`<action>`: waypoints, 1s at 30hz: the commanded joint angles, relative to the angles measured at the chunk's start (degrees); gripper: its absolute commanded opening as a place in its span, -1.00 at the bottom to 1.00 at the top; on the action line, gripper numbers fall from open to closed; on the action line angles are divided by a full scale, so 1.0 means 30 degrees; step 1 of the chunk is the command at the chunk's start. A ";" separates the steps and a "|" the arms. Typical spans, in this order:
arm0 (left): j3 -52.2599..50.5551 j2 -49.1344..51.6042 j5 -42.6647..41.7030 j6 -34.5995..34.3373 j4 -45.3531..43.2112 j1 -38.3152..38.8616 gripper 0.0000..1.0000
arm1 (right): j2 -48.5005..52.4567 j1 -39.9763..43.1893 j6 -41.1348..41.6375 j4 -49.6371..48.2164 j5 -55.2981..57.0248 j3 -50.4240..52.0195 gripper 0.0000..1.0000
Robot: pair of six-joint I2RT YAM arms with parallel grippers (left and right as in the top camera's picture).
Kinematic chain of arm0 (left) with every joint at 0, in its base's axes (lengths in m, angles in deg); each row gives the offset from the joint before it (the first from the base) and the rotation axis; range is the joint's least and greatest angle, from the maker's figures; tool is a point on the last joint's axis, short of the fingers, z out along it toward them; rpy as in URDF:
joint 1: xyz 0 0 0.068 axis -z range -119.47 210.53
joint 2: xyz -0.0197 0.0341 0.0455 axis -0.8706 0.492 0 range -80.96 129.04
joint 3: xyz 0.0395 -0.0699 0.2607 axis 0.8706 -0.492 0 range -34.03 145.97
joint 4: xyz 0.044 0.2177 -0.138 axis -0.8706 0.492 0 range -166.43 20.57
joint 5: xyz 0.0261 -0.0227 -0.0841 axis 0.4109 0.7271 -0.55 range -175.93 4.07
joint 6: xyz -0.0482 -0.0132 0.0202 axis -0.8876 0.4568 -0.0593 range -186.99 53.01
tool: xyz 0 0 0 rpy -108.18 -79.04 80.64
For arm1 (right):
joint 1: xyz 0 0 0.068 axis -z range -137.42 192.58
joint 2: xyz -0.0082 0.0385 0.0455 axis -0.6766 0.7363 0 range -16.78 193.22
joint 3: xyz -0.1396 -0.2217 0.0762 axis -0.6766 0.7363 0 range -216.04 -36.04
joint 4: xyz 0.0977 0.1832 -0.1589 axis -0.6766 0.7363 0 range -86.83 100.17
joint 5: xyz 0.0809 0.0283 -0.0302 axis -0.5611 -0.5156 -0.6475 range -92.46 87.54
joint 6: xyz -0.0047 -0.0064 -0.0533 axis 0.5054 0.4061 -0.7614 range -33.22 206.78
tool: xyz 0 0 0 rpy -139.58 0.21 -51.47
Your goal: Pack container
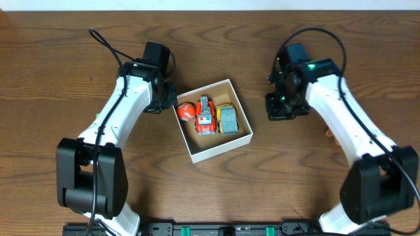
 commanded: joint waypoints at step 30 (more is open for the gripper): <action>-0.0146 0.0095 -0.2404 0.1399 -0.3235 0.1960 -0.88 | 0.1843 -0.1297 -0.4801 0.0379 -0.7133 0.0044 -0.96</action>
